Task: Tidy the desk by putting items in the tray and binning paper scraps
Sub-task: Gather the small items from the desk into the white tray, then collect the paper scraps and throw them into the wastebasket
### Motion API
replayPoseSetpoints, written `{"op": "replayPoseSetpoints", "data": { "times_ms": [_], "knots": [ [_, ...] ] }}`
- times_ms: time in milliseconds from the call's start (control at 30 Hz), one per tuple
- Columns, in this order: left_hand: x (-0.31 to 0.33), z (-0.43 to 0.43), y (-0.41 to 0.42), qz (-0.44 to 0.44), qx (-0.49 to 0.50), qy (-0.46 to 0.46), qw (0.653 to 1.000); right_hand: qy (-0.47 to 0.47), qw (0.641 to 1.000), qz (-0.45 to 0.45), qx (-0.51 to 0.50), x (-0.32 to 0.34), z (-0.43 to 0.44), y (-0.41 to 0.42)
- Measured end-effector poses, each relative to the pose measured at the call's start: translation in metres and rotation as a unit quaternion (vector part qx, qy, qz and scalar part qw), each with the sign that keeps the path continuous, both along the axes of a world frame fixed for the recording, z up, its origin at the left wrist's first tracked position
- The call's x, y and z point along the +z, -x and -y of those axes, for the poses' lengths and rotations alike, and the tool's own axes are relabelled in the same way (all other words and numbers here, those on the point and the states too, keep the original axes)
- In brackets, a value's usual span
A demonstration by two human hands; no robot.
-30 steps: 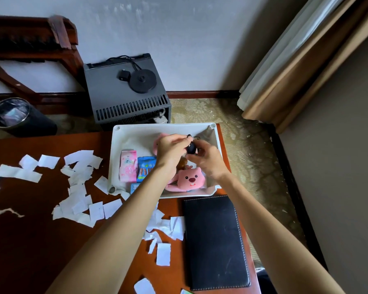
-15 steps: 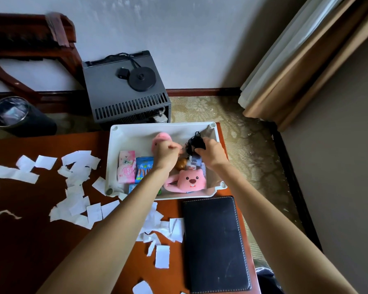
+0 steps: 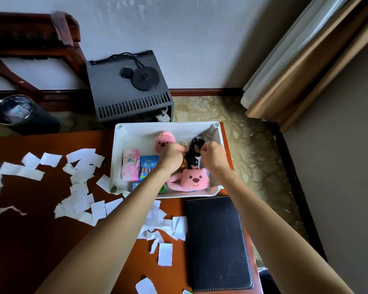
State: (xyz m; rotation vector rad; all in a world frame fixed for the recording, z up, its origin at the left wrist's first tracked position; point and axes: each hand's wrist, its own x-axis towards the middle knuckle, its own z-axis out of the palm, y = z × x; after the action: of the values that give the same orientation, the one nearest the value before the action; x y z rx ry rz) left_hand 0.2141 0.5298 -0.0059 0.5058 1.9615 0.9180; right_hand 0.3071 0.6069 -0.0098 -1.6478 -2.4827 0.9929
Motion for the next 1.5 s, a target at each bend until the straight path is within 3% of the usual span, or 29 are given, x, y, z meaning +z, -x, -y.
{"op": "replayPoseSetpoints", "data": {
  "times_ms": [133, 300, 567, 733, 900, 967, 1100, 1267, 1500],
  "knots": [
    [0.015, 0.008, 0.001, -0.016, -0.020, -0.012, 1.000, -0.015, 1.000, -0.007, -0.004, 0.017, 0.009, -0.005],
    [0.057, 0.048, -0.003, -0.157, -0.053, -0.027, 0.986, -0.045, 0.999, -0.006, 0.001, 0.048, 0.046, -0.013],
    [0.094, 0.170, -0.011, -0.286, -0.042, 0.003, 0.957, -0.089, 0.990, -0.086, 0.066, 0.072, 0.175, -0.027],
    [0.084, 0.270, -0.030, -0.282, -0.001, 0.066, 0.957, -0.054, 0.992, -0.029, 0.113, 0.051, 0.257, -0.036],
    [0.058, 0.369, -0.066, -0.292, 0.032, 0.167, 0.941, -0.007, 0.968, 0.002, 0.250, 0.031, 0.339, -0.042],
    [0.049, 0.405, -0.081, -0.294, 0.028, 0.200, 0.934, 0.026, 0.951, 0.048, 0.305, 0.024, 0.368, -0.044],
    [0.037, 0.462, -0.087, -0.286, 0.035, 0.245, 0.925, 0.001, 0.907, 0.113, 0.406, 0.017, 0.416, -0.036],
    [0.031, 0.514, -0.060, -0.283, 0.060, 0.305, 0.907, -0.029, 0.861, 0.157, 0.483, 0.020, 0.459, -0.012],
    [0.034, 0.580, 0.041, -0.316, 0.096, 0.295, 0.897, -0.055, 0.851, 0.168, 0.494, 0.025, 0.528, 0.086]
  ]
}}
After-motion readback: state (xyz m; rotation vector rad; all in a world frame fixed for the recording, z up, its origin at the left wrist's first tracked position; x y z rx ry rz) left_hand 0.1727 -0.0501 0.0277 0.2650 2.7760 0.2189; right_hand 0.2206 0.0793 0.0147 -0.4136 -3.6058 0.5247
